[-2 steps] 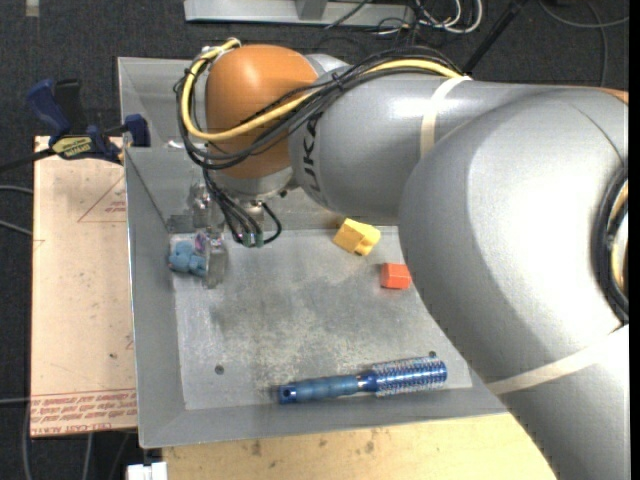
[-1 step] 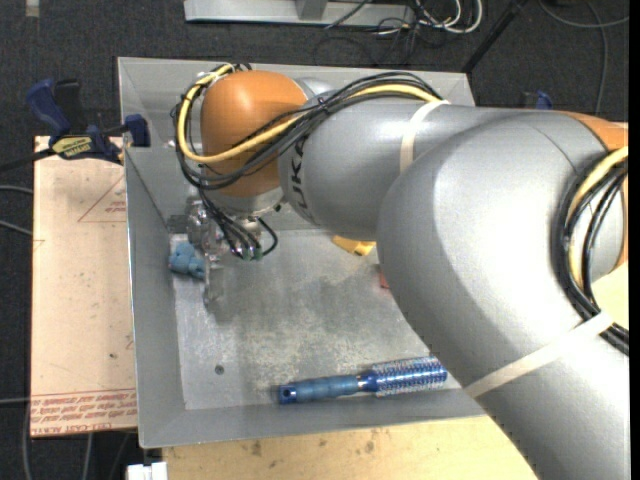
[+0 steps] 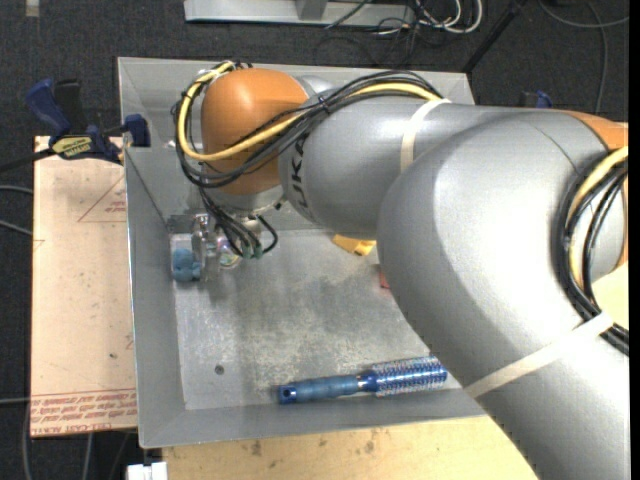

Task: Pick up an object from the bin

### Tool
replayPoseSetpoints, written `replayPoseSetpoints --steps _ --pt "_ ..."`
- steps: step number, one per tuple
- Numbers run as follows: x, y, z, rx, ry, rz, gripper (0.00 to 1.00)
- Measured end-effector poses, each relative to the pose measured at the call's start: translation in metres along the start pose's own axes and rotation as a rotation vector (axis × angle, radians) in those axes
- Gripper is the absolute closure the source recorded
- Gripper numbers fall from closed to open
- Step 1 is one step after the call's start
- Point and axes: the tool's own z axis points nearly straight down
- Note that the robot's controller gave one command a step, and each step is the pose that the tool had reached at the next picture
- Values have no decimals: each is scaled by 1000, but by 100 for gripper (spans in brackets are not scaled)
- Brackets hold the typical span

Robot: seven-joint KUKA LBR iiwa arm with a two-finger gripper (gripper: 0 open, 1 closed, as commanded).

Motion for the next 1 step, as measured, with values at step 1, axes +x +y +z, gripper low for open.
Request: replayPoseSetpoints --steps 1 --pt "19 6 -152 -1 -11 -31 100"
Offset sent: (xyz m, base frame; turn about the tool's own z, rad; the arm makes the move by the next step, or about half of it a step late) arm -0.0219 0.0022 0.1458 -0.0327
